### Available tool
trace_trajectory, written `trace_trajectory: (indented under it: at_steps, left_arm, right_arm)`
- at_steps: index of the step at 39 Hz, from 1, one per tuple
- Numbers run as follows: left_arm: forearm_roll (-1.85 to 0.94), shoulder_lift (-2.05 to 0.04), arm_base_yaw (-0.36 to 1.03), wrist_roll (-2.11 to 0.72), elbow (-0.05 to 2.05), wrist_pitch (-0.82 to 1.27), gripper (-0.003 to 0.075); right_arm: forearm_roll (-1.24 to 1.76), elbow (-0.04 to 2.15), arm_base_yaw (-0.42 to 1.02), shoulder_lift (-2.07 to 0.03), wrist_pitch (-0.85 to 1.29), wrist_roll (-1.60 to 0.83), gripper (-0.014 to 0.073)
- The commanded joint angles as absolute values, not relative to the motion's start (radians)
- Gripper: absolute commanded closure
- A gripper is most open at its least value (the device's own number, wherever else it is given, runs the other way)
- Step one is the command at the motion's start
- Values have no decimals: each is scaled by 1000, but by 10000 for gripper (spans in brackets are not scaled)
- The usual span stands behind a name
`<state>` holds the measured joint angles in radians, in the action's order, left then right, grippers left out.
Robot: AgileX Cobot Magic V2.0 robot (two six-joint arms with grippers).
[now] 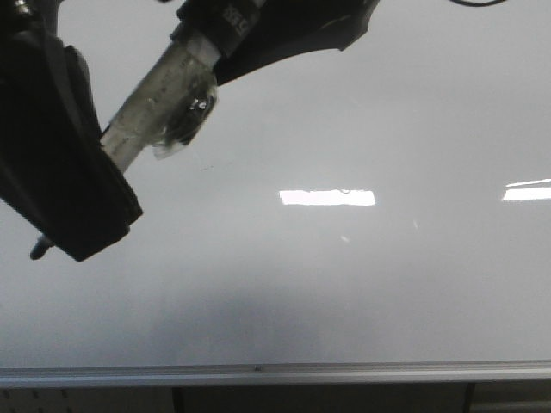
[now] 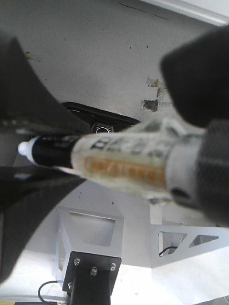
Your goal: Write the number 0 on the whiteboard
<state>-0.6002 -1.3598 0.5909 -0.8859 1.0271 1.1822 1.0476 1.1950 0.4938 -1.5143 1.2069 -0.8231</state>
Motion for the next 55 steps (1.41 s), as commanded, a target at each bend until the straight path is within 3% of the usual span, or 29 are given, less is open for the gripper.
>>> trace_trajectory:
  at_steps: [1, 3, 10, 15, 18, 22, 25, 33, 46, 50, 55]
  left_arm:
    - [-657, -1329, 599, -889, 1057, 1182, 739]
    - [-657, -1329, 599, -889, 1057, 1182, 739]
    - [-661, -1329, 599, -889, 1057, 1174, 739]
    - [-668, -1329, 599, -889, 1057, 1155, 695]
    - [-684, -1329, 599, -889, 1057, 1128, 531]
    - [-692, -1329, 599, -889, 1057, 1096, 174]
    - [-692, -1329, 599, -889, 1057, 1092, 55]
    - [-692, -1329, 599, -889, 1057, 1098, 62]
    - [-692, -1329, 599, -889, 1057, 1110, 78]
    - [-692, -1329, 599, -889, 1057, 1128, 174]
    - [-692, -1329, 599, -889, 1057, 1131, 392]
  right_arm:
    - [1121, 1228, 496, -1486, 1232, -839, 211]
    - [1121, 1228, 496, -1486, 1240, -839, 286]
    - [1121, 1228, 496, -1486, 1294, -839, 669]
    - [1121, 1228, 496, -1486, 1295, -839, 662]
    - [1121, 1228, 496, -1486, 1298, -839, 662]
    - [1121, 1228, 496, -1486, 1298, -839, 662]
    - [1118, 1228, 496, -1486, 1299, -839, 662]
    - [1058, 1228, 494, -1486, 1302, -826, 661]
    - [698, 1228, 379, -1459, 1228, -567, 661]
    - [604, 1228, 310, -1427, 1158, -500, 661]
    - [532, 1228, 222, -1380, 1077, -482, 661]
